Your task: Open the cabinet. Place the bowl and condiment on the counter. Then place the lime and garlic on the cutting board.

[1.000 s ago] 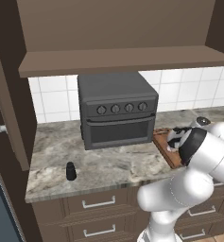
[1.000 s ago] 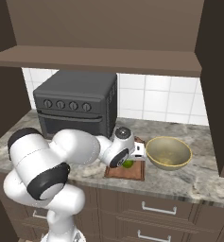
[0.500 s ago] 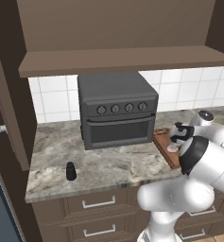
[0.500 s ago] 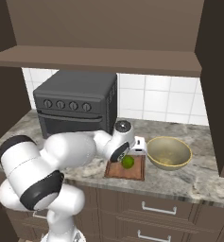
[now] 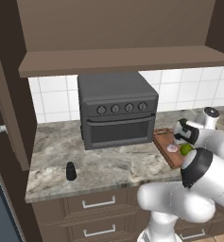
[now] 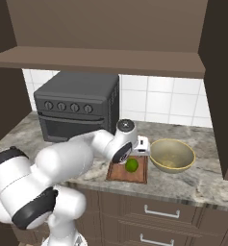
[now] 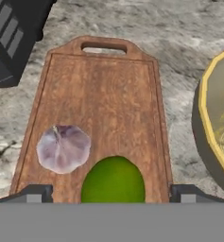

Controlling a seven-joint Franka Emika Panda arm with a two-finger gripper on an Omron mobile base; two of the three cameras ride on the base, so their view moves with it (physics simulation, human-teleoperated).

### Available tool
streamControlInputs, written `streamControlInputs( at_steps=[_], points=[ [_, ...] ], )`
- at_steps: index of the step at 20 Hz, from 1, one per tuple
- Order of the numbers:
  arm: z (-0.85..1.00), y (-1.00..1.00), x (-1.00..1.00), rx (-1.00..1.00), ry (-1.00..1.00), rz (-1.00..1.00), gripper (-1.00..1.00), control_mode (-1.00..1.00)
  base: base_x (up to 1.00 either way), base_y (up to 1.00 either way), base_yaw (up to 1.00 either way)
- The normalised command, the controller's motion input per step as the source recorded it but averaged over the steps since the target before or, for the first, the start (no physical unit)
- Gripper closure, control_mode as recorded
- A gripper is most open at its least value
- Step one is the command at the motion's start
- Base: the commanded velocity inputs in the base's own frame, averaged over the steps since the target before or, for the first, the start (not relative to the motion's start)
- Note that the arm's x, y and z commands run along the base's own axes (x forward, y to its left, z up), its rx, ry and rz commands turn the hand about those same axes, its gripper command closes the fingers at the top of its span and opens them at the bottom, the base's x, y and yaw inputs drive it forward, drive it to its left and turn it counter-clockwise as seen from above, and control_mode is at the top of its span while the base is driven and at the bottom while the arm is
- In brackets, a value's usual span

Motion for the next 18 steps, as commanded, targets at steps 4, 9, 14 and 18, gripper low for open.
streamControlInputs(
  at_steps=[4, 9, 14, 18],
  points=[
    [0.44, 0.00, -0.81, 0.00, -0.23, 0.06, -1.00, -1.00, 0.00, 0.00, 0.00],
    [0.57, 0.18, -0.81, 0.00, -0.23, 0.02, -1.00, -1.00, 0.00, 0.00, 0.00],
    [0.54, 0.67, -0.75, -0.04, -0.18, 0.00, -1.00, -1.00, 0.00, 0.00, 0.00],
    [0.52, 0.22, -0.69, 0.00, -0.34, 0.01, -1.00, -1.00, 0.00, 0.00, 0.00]
  ],
)
